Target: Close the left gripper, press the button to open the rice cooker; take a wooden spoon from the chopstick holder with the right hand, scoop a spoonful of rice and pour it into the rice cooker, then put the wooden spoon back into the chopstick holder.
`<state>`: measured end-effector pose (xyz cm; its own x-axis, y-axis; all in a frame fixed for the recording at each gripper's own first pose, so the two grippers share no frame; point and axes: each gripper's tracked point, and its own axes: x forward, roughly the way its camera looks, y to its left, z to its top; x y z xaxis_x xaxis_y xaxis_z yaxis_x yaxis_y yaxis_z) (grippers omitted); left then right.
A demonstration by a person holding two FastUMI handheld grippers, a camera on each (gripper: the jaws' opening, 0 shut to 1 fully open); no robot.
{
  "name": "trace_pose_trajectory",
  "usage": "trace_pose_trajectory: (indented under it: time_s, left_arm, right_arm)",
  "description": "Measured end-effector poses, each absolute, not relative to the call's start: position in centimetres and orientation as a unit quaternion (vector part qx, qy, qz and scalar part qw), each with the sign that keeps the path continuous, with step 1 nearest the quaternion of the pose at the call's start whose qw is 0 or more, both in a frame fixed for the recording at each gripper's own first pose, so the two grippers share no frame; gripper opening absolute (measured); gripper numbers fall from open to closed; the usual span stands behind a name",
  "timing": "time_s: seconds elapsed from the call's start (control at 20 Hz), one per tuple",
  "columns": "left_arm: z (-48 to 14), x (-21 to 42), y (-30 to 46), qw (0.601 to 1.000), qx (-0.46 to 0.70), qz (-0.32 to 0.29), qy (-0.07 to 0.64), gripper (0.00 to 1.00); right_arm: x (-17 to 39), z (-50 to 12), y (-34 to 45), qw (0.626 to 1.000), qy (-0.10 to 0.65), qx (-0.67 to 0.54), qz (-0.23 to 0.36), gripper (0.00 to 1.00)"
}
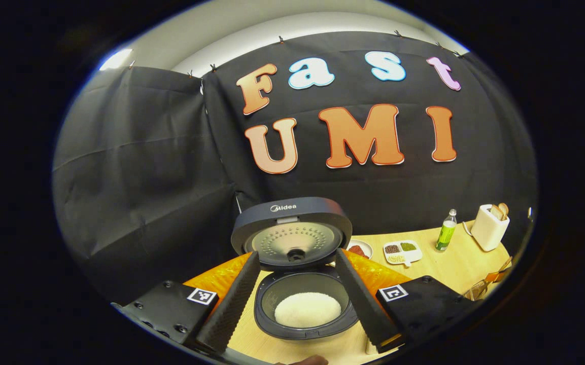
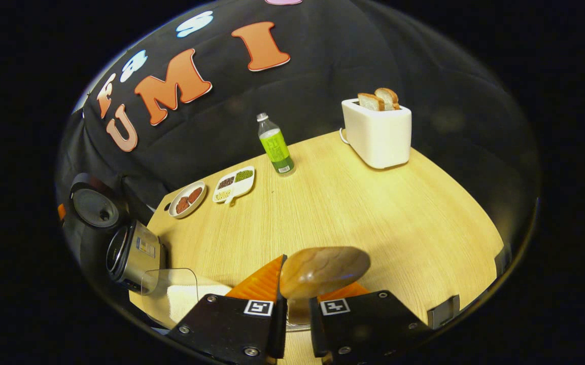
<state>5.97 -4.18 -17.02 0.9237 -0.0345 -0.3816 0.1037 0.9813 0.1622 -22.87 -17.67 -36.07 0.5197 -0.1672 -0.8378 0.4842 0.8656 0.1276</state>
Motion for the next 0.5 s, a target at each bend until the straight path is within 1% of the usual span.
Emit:
trace_pose_trajectory:
  time_s: [0.05, 0.1, 0.15, 0.2, 0.25, 0.3, 0.35, 0.4, 0.45, 0.5]
  left_arm:
    - [-16.6, 6.5, -4.2, 0.977, 0.091, -0.036, 0.188, 0.95]
    - [-16.2, 7.0, -4.3, 0.978, 0.091, -0.037, 0.183, 0.96]
    - [-15.7, 7.6, -4.6, 0.979, 0.089, -0.040, 0.178, 0.98]
    - [-15.0, 8.5, -4.7, 0.981, 0.087, -0.042, 0.171, 1.00]
    - [-14.2, 9.4, -4.7, 0.982, 0.085, -0.042, 0.164, 1.00]
    - [-13.5, 10.2, -4.7, 0.983, 0.080, -0.042, 0.159, 0.93]
    - [-12.9, 11.2, -4.8, 0.985, 0.070, -0.045, 0.153, 0.93]
    - [-12.3, 12.3, -5.1, 0.986, 0.058, -0.050, 0.149, 0.92]
    - [-11.9, 13.3, -5.2, 0.987, 0.048, -0.052, 0.147, 0.92]
    - [-11.5, 14.6, -5.0, 0.987, 0.044, -0.050, 0.145, 0.92]
  right_arm:
    - [-23.0, -35.8, -18.1, 0.853, 0.451, 0.177, -0.195, 0.12]
    - [-23.1, -35.5, -18.3, 0.852, 0.450, 0.179, -0.198, 0.27]
    - [-23.3, -35.2, -18.5, 0.852, 0.447, 0.181, -0.203, 0.35]
    - [-23.3, -34.7, -18.9, 0.853, 0.443, 0.181, -0.207, 0.29]
    - [-23.4, -34.2, -19.3, 0.855, 0.438, 0.180, -0.213, 0.47]
    - [-23.5, -33.6, -19.8, 0.857, 0.432, 0.176, -0.219, 0.54]
    - [-23.6, -32.8, -20.2, 0.860, 0.425, 0.171, -0.224, 0.64]
    - [-23.7, -32.1, -20.6, 0.863, 0.418, 0.163, -0.230, 0.69]
    - [-23.8, -31.2, -21.1, 0.867, 0.411, 0.154, -0.236, 0.77]
    - [-23.8, -30.3, -21.5, 0.871, 0.402, 0.145, -0.241, 0.79]
